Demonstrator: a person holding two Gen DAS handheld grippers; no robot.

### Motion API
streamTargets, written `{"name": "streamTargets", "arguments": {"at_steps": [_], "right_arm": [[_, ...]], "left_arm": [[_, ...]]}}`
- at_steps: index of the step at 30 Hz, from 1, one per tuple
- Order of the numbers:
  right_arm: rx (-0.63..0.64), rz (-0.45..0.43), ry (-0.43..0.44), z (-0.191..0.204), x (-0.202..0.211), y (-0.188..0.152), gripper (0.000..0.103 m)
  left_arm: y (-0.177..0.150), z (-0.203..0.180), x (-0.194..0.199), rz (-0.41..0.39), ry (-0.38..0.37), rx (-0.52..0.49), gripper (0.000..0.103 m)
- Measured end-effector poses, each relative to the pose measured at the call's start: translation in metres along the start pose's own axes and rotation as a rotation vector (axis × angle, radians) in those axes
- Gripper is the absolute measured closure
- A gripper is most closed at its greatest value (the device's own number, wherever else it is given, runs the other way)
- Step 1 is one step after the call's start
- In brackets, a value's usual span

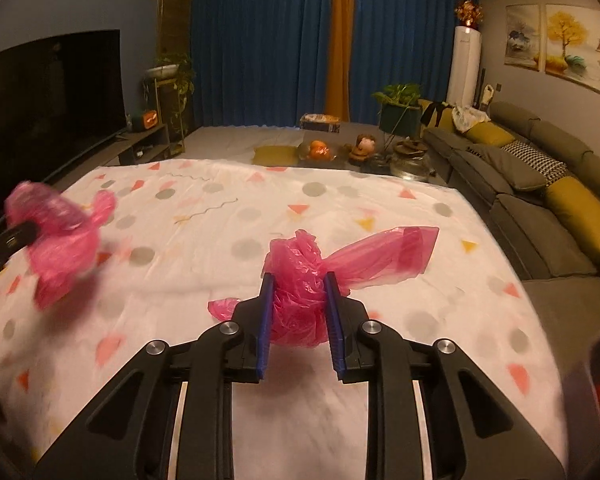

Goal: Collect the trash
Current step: 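Carry both pink bags over the grey bin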

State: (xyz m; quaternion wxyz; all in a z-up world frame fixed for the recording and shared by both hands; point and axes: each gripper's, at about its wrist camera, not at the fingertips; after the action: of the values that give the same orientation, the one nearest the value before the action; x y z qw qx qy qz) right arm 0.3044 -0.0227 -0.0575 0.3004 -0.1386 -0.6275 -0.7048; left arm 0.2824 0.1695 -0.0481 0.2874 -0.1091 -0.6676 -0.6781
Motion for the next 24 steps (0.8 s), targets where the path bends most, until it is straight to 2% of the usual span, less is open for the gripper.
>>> {"name": "streamTargets", "arguments": {"at_steps": [5,11,14,24], "right_arm": [[0.005,-0.05,0.005,-0.023,0.059,-0.016,0.078],[0.016,-0.101,-0.007,-0.046,0.117,-0.034,0.078],[-0.012,-0.11,-0.012,-0.06,0.136,-0.04,0.078],[-0.089,-0.173,-0.046,-0.108,0.196,-0.049,0.078]], "left_arm": [[-0.004,-0.034,0.02,-0.012,-0.074,-0.057,0.1],[-0.007,-0.078,0.068,-0.069,-0.174,-0.126,0.1],[-0.007,-0.097,0.094,-0.096,-0.23,-0.151,0.1],[-0.008,-0.168,0.156,-0.159,-0.348,-0.257,0.1]]}}
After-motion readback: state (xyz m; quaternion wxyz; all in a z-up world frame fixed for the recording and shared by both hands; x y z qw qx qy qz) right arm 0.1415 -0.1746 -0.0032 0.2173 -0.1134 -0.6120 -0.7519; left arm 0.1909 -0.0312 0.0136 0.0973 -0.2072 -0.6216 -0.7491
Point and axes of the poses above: each gripper's, at about its wrist camera, not at the fingertips, and x roughly against the way its jaws point, z to its left, y to its top, and after that the axes turned 15 degrees about -x, right-handed
